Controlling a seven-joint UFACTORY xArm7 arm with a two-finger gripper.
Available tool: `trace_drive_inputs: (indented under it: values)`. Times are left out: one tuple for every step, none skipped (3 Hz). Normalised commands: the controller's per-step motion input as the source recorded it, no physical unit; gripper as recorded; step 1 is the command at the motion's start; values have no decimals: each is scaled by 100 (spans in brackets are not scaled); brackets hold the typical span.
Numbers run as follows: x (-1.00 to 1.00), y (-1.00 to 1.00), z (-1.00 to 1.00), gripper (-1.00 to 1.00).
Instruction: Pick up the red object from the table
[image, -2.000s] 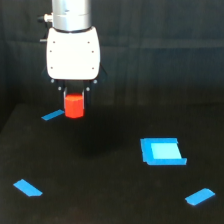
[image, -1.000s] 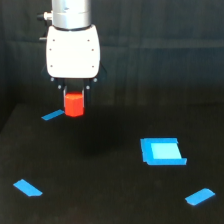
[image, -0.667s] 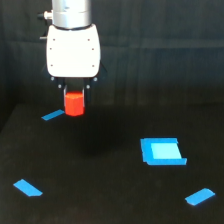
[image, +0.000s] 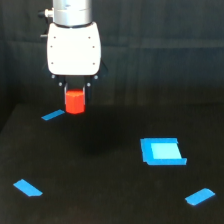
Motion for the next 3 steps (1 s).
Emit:
trace_drive_inputs:
  values:
    - [3,7,21,-97]
    - [1,6,6,-96]
    - [-2,1,11,-85]
